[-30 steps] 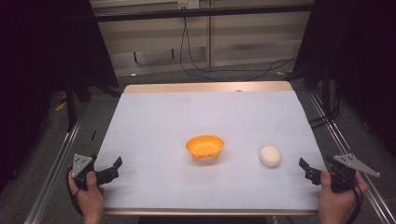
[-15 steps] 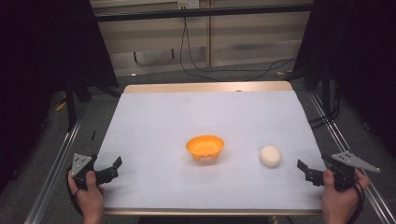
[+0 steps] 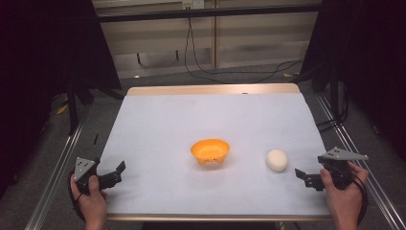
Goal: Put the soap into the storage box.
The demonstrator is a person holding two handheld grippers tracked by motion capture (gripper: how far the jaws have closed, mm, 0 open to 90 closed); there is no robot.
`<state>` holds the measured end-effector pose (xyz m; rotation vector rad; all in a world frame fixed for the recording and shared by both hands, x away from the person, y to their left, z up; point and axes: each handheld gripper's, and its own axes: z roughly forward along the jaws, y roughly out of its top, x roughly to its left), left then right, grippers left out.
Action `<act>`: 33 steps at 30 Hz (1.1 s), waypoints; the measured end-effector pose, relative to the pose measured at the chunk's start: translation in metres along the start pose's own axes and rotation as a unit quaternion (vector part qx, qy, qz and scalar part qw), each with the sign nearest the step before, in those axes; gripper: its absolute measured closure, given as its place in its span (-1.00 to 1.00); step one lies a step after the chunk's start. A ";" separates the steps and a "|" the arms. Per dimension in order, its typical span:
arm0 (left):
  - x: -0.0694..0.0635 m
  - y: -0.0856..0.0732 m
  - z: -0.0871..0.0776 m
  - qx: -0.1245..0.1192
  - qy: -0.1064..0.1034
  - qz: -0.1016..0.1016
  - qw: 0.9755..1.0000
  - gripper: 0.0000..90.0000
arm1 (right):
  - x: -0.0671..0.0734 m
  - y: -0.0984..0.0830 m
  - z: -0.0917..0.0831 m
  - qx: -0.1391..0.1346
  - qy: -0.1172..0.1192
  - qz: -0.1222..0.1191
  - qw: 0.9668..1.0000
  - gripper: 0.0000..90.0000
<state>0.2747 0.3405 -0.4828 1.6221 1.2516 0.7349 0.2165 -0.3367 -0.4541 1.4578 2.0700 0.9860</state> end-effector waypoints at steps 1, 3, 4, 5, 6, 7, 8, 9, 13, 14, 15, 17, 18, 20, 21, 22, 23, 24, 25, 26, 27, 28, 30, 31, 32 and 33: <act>0.000 0.000 0.000 0.000 0.000 0.000 1.000 -0.99 | 0.001 0.002 0.001 0.009 0.003 -0.001 1.000 -0.97; 0.000 0.000 0.000 0.001 -0.001 -0.001 1.000 -0.99 | 0.000 0.005 0.003 0.023 0.010 -0.008 1.000 -0.97; 0.000 0.000 0.000 0.001 -0.002 -0.002 1.000 -0.99 | 0.001 0.006 0.003 0.033 0.012 -0.007 0.999 -0.97; 0.000 0.000 0.000 0.001 -0.002 -0.002 1.000 -0.99 | 0.001 0.008 0.005 0.039 0.012 -0.010 0.999 -0.97; 0.000 0.000 0.000 0.001 -0.001 -0.002 1.000 -0.99 | 0.002 0.009 0.005 0.047 0.015 -0.010 0.999 -0.96; 0.000 0.000 0.000 0.001 -0.001 -0.001 1.000 -0.99 | 0.002 0.011 0.006 0.053 0.015 -0.011 0.998 -0.96; 0.000 0.000 0.000 0.001 -0.002 -0.001 1.000 -0.99 | 0.003 0.012 0.008 0.056 0.017 -0.013 0.998 -0.95; 0.000 0.000 0.000 0.001 -0.002 -0.002 1.000 -0.99 | 0.004 0.014 0.009 0.063 0.021 -0.018 0.998 -0.95; 0.000 0.000 0.000 0.003 0.000 0.001 1.000 -0.99 | 0.008 0.021 0.016 0.102 0.024 -0.035 0.994 -0.95; 0.000 0.000 0.000 0.003 0.000 0.002 1.000 -0.99 | 0.008 0.023 0.018 0.104 0.028 -0.032 0.994 -0.95; 0.000 0.000 0.000 0.003 0.000 0.002 1.000 -0.99 | 0.008 0.023 0.018 0.104 0.028 -0.032 0.994 -0.95; 0.000 0.000 0.001 0.004 0.000 0.002 1.000 -0.99 | 0.011 0.027 0.021 0.119 0.030 -0.037 0.992 -0.95; 0.000 0.000 0.001 0.004 0.000 0.002 1.000 -0.99 | 0.011 0.029 0.021 0.123 0.034 -0.038 0.991 -0.95; 0.000 0.000 0.001 0.004 0.000 0.002 1.000 -0.99 | 0.012 0.030 0.022 0.126 0.033 -0.040 0.991 -0.94; 0.000 0.000 0.001 0.004 0.000 0.002 1.000 -0.99 | 0.012 0.032 0.024 0.130 0.039 -0.042 0.990 -0.93; 0.000 0.000 0.001 0.003 0.000 0.002 1.000 -0.99 | 0.013 0.034 0.024 0.138 0.039 -0.042 0.989 -0.93; 0.000 0.000 0.001 0.004 0.000 0.002 1.000 -0.99 | 0.013 0.034 0.025 0.140 0.039 -0.045 0.988 -0.93; 0.000 0.000 0.001 0.004 -0.001 0.001 1.000 -0.99 | 0.013 0.035 0.026 0.143 0.041 -0.045 0.988 -0.93; 0.000 0.000 0.001 0.004 0.000 0.001 1.000 -0.99 | 0.013 0.035 0.027 0.146 0.042 -0.046 0.987 -0.93; 0.000 0.000 0.001 0.004 0.000 0.001 1.000 -0.99 | 0.014 0.036 0.027 0.152 0.041 -0.047 0.986 -0.92; -0.001 0.000 0.001 0.004 0.000 0.001 1.000 -0.99 | 0.014 0.037 0.028 0.153 0.041 -0.046 0.986 -0.92; -0.001 0.000 0.001 0.005 0.000 0.001 1.000 -0.99 | 0.014 0.037 0.028 0.158 0.042 -0.050 0.985 -0.92; -0.001 0.000 0.001 0.005 0.000 -0.001 1.000 -1.00 | 0.015 0.039 0.029 0.164 0.046 -0.050 0.984 -0.91; -0.001 0.000 0.001 0.005 0.000 -0.001 1.000 -1.00 | 0.016 0.039 0.030 0.168 0.048 -0.050 0.983 -0.91; -0.001 0.000 0.001 0.003 0.005 -0.002 1.000 -1.00 | 0.017 0.040 0.031 0.172 0.049 -0.052 0.983 -0.91; 0.000 0.000 0.000 0.002 0.006 -0.001 1.000 -1.00 | 0.017 0.040 0.032 0.177 0.050 -0.054 0.981 -0.90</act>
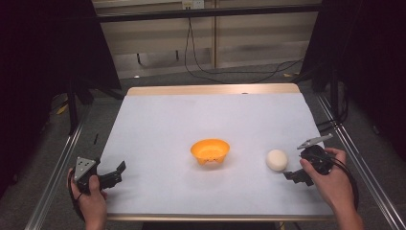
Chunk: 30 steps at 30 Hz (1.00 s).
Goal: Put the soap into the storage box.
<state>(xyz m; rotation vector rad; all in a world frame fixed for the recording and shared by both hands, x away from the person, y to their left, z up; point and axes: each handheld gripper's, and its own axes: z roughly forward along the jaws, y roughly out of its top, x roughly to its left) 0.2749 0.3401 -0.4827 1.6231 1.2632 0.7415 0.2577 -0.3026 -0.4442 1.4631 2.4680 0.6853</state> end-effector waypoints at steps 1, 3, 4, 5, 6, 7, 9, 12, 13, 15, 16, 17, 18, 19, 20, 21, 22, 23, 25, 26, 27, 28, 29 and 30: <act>0.000 0.000 0.000 0.000 0.000 -0.001 1.000 -1.00 | 0.001 0.001 0.001 0.004 0.000 0.002 1.000 -0.89; 0.000 0.000 0.001 0.000 -0.001 -0.004 1.000 -1.00 | 0.002 0.002 0.003 0.012 0.000 -0.005 1.000 -0.88; 0.000 0.000 0.001 0.002 0.000 -0.004 1.000 -1.00 | 0.002 0.003 0.004 0.015 0.000 -0.009 1.000 -0.88; 0.000 0.000 0.001 0.003 0.000 -0.004 1.000 -1.00 | 0.003 0.004 0.004 0.015 0.001 -0.009 1.000 -0.88; 0.000 0.000 0.001 0.005 0.002 -0.001 1.000 -1.00 | 0.004 0.005 0.005 0.014 0.002 -0.010 1.000 -0.88; -0.001 0.000 0.002 0.008 0.001 -0.001 1.000 -1.00 | 0.004 0.006 0.005 0.015 0.002 -0.012 1.000 -0.87; -0.001 0.001 0.002 0.008 -0.001 0.002 1.000 -1.00 | 0.006 0.009 0.005 0.018 0.004 -0.011 1.000 -0.86; -0.001 0.000 0.002 0.007 0.000 0.000 1.000 -1.00 | 0.007 0.013 0.005 0.019 0.006 -0.013 1.000 -0.85; -0.001 0.000 0.001 0.006 0.000 0.001 1.000 -1.00 | 0.007 0.014 0.005 0.021 0.006 -0.018 1.000 -0.85; -0.001 0.000 0.001 0.007 0.003 0.002 1.000 -1.00 | 0.008 0.016 0.007 0.023 0.006 -0.017 1.000 -0.84; -0.001 0.000 0.001 0.006 0.004 0.002 1.000 -1.00 | 0.009 0.017 0.008 0.023 0.006 -0.020 1.000 -0.84; -0.001 0.000 0.001 0.007 0.002 0.003 1.000 -1.00 | 0.009 0.018 0.009 0.024 0.006 -0.019 1.000 -0.84; -0.001 0.000 0.001 0.007 0.002 0.003 1.000 -1.00 | 0.011 0.019 0.010 0.024 0.006 -0.014 1.000 -0.84; -0.001 0.000 0.001 0.007 0.001 0.004 1.000 -1.00 | 0.010 0.020 0.010 0.026 0.008 -0.020 0.999 -0.84; -0.001 0.000 0.001 0.007 0.001 0.004 1.000 -1.00 | 0.011 0.020 0.012 0.027 0.007 -0.021 0.999 -0.84; -0.001 0.001 0.001 0.007 0.002 0.005 1.000 -1.00 | 0.012 0.021 0.013 0.026 0.008 -0.020 0.999 -0.83; -0.001 0.001 0.001 0.007 0.002 0.005 1.000 -1.00 | 0.012 0.022 0.014 0.028 0.007 -0.022 0.999 -0.83; -0.001 0.001 0.001 0.007 0.002 0.006 1.000 -1.00 | 0.012 0.022 0.014 0.028 0.007 -0.022 0.999 -0.83; -0.001 0.001 0.001 0.006 0.002 0.006 1.000 -1.00 | 0.012 0.025 0.016 0.031 0.007 -0.019 0.999 -0.82; -0.001 0.001 0.001 0.006 0.001 0.006 1.000 -1.00 | 0.013 0.026 0.017 0.028 0.005 -0.016 0.999 -0.81; 0.000 0.001 0.001 0.007 0.001 0.006 1.000 -1.00 | 0.013 0.027 0.017 0.028 0.003 -0.017 0.999 -0.80; -0.001 0.000 0.001 0.007 0.000 0.005 1.000 -1.00 | 0.013 0.028 0.018 0.026 0.005 -0.015 1.000 -0.79; -0.001 0.000 0.001 0.006 -0.001 0.003 1.000 -1.00 | 0.014 0.029 0.018 0.026 0.005 -0.012 1.000 -0.77; -0.001 0.000 0.001 0.006 -0.001 0.003 1.000 -1.00 | 0.014 0.030 0.019 0.024 0.006 -0.011 1.000 -0.74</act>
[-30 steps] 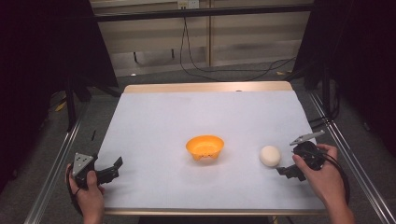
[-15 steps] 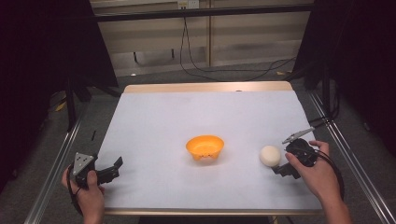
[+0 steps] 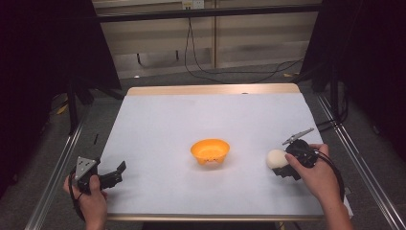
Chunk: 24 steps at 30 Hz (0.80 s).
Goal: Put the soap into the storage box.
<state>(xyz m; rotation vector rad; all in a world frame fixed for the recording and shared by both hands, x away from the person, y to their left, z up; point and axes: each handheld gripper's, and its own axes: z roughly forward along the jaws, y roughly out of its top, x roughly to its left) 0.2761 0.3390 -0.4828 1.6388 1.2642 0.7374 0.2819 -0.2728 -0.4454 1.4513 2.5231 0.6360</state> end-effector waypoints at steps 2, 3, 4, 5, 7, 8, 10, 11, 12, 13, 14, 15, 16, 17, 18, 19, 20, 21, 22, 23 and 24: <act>0.000 0.000 0.000 0.000 0.000 0.000 1.000 -1.00 | 0.000 0.001 0.000 0.002 0.002 0.000 1.000 -0.72; 0.000 0.000 0.000 0.000 0.000 0.000 1.000 -1.00 | 0.001 0.003 0.002 0.004 0.003 -0.001 1.000 -0.68; 0.000 0.000 0.000 0.000 0.000 0.000 1.000 -1.00 | 0.001 0.004 0.003 0.005 0.002 0.001 1.000 -0.66; 0.000 0.000 0.000 0.000 0.000 0.000 1.000 -1.00 | 0.001 0.005 0.003 0.004 0.002 -0.002 1.000 -0.65; 0.000 0.000 0.000 0.000 0.001 0.003 1.000 -1.00 | 0.002 0.007 0.004 0.002 -0.001 0.007 1.000 -0.64; 0.000 0.000 0.000 0.000 0.001 0.003 1.000 -1.00 | 0.002 0.007 0.004 0.002 -0.001 0.007 1.000 -0.64; 0.000 0.000 0.000 -0.002 -0.002 0.001 1.000 -1.00 | 0.001 0.009 0.004 0.000 -0.003 0.008 1.000 -0.62; 0.001 0.000 0.000 -0.001 -0.002 0.002 1.000 -1.00 | 0.001 0.010 0.004 0.001 -0.005 0.008 1.000 -0.61; 0.001 0.000 0.000 -0.001 -0.002 0.002 1.000 -1.00 | 0.000 0.011 0.005 0.002 -0.008 0.007 1.000 -0.61; 0.001 0.000 0.000 -0.001 -0.002 0.002 1.000 -1.00 | 0.000 0.011 0.005 0.002 -0.008 0.007 1.000 -0.61; 0.000 0.000 0.000 -0.001 -0.003 -0.001 1.000 -1.00 | 0.001 0.012 0.006 0.003 -0.011 0.013 1.000 -0.59; 0.000 0.000 0.000 -0.001 -0.003 -0.002 1.000 -1.00 | 0.001 0.013 0.007 0.005 -0.013 0.012 1.000 -0.59; 0.000 0.000 0.000 -0.001 -0.003 -0.002 1.000 -1.00 | 0.001 0.013 0.008 0.005 -0.014 0.012 1.000 -0.60; 0.000 0.000 0.000 -0.001 -0.002 -0.001 1.000 -1.00 | 0.001 0.013 0.008 0.005 -0.014 0.012 1.000 -0.60; 0.000 0.000 0.000 -0.001 -0.001 0.001 1.000 -1.00 | 0.001 0.014 0.010 0.006 -0.014 0.014 1.000 -0.59; 0.001 0.000 -0.001 -0.001 -0.002 0.002 1.000 -1.00 | 0.001 0.014 0.010 0.006 -0.014 0.014 1.000 -0.59; 0.000 0.000 0.000 -0.003 -0.002 -0.001 1.000 -1.00 | 0.000 0.015 0.013 0.008 -0.016 0.013 1.000 -0.59; 0.000 0.000 -0.001 -0.003 -0.001 0.000 1.000 -1.00 | 0.000 0.015 0.014 0.010 -0.016 0.017 1.000 -0.58; 0.000 0.000 -0.001 -0.002 -0.002 0.000 1.000 -1.00 | 0.000 0.015 0.016 0.012 -0.018 0.016 1.000 -0.57; 0.000 0.000 -0.001 -0.002 -0.002 0.000 1.000 -1.00 | 0.000 0.015 0.017 0.012 -0.020 0.014 1.000 -0.56; 0.000 0.000 -0.001 -0.002 -0.003 -0.001 1.000 -1.00 | 0.000 0.016 0.018 0.014 -0.021 0.017 1.000 -0.53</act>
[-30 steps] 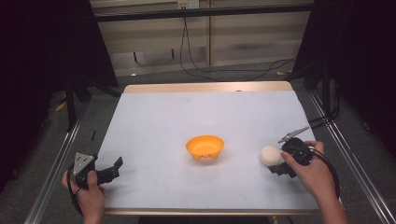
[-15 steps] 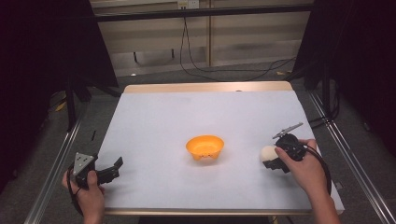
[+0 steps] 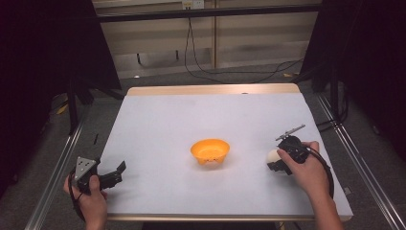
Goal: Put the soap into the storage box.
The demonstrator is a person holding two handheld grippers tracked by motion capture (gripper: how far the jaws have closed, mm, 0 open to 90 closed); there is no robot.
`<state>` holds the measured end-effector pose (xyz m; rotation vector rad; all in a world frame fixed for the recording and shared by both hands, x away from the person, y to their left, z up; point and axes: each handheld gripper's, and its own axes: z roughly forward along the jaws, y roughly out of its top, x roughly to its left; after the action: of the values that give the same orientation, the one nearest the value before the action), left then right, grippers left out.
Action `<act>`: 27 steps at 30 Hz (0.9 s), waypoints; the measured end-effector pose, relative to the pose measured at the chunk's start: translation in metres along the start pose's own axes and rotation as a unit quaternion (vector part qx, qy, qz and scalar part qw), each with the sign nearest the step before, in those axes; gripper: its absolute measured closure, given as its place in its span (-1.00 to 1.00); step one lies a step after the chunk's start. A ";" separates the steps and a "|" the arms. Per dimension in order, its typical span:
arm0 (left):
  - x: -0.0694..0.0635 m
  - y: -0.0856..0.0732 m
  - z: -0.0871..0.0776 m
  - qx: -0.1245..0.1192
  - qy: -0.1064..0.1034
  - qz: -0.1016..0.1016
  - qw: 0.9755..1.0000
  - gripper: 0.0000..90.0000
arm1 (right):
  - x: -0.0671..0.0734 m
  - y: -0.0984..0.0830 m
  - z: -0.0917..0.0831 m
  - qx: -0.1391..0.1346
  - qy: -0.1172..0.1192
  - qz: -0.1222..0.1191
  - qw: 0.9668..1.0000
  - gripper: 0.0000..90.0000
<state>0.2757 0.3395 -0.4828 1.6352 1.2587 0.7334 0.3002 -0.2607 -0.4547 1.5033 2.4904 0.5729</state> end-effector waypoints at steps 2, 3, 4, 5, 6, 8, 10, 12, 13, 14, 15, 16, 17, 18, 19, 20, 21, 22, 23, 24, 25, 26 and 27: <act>0.000 0.000 0.000 0.000 0.000 -0.001 1.000 -1.00 | 0.000 0.000 0.001 0.000 0.000 -0.002 1.000 -0.51; 0.000 0.000 0.000 0.000 0.000 -0.001 1.000 -1.00 | 0.000 0.000 0.001 -0.004 0.002 -0.003 1.000 -0.46; 0.000 0.000 0.000 0.000 0.000 0.000 1.000 -1.00 | 0.001 0.001 0.001 -0.004 -0.001 -0.006 1.000 -0.46; 0.000 0.000 0.000 0.000 0.000 0.000 1.000 -1.00 | 0.001 0.001 0.001 -0.004 -0.001 -0.006 1.000 -0.46; 0.000 0.000 0.000 0.000 -0.001 -0.001 1.000 -1.00 | 0.002 0.001 0.000 -0.006 -0.007 -0.007 1.000 -0.45; 0.000 0.000 0.000 -0.001 -0.001 -0.001 1.000 -1.00 | 0.002 0.001 -0.001 -0.009 -0.006 -0.009 1.000 -0.45; 0.000 0.000 0.000 0.000 0.001 -0.001 1.000 -1.00 | 0.003 0.001 -0.001 -0.008 -0.004 -0.011 1.000 -0.45; 0.000 0.000 0.000 0.000 0.001 -0.001 1.000 -1.00 | 0.004 0.002 -0.002 -0.009 -0.003 -0.011 1.000 -0.45; 0.000 0.000 0.000 0.000 0.000 -0.001 1.000 -1.00 | 0.004 0.002 -0.002 -0.008 -0.001 -0.012 1.000 -0.45; 0.000 0.000 0.000 0.000 0.000 -0.001 1.000 -1.00 | 0.004 0.002 -0.002 -0.008 -0.001 -0.012 1.000 -0.45; 0.000 0.000 0.000 0.000 0.000 -0.001 1.000 -1.00 | 0.004 0.003 -0.004 -0.014 0.005 -0.013 1.000 -0.45; 0.000 0.000 0.000 0.000 0.001 -0.001 1.000 -1.00 | 0.005 0.004 -0.004 -0.015 0.007 -0.010 1.000 -0.45; 0.000 0.000 0.000 0.000 0.001 -0.001 1.000 -1.00 | 0.006 0.005 -0.005 -0.017 0.008 -0.011 1.000 -0.45; 0.000 0.000 0.000 0.000 0.000 -0.001 1.000 -1.00 | 0.006 0.006 -0.006 -0.018 0.011 -0.014 1.000 -0.45; 0.000 0.000 0.000 0.000 0.000 -0.001 1.000 -1.00 | 0.007 0.007 -0.007 -0.020 0.014 -0.014 1.000 -0.45; 0.000 0.000 0.000 0.000 0.000 -0.001 1.000 -1.00 | 0.008 0.008 -0.008 -0.023 0.015 -0.011 1.000 -0.45; 0.000 0.000 0.000 0.000 0.000 -0.001 1.000 -1.00 | 0.009 0.009 -0.009 -0.026 0.018 -0.012 0.999 -0.45; 0.000 0.000 0.000 0.000 0.000 -0.001 1.000 -1.00 | 0.009 0.011 -0.010 -0.026 0.018 -0.012 0.999 -0.45; 0.000 0.000 0.000 0.000 0.000 -0.002 1.000 -1.00 | 0.011 0.012 -0.011 -0.029 0.020 -0.013 0.999 -0.45; 0.000 0.000 0.000 -0.001 0.000 -0.002 1.000 -1.00 | 0.012 0.014 -0.012 -0.029 0.019 -0.016 0.999 -0.45; 0.000 0.000 0.000 -0.001 0.000 -0.002 1.000 -1.00 | 0.013 0.015 -0.013 -0.030 0.020 -0.019 0.999 -0.45; 0.000 0.000 0.000 -0.001 0.000 -0.002 1.000 -1.00 | 0.014 0.017 -0.014 -0.030 0.021 -0.019 0.999 -0.45; 0.000 0.000 0.000 -0.001 0.000 -0.003 1.000 -1.00 | 0.016 0.019 -0.015 -0.031 0.021 -0.021 0.999 -0.45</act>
<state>0.2758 0.3398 -0.4829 1.6304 1.2610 0.7303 0.3030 -0.2423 -0.4325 1.4277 2.5034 0.6753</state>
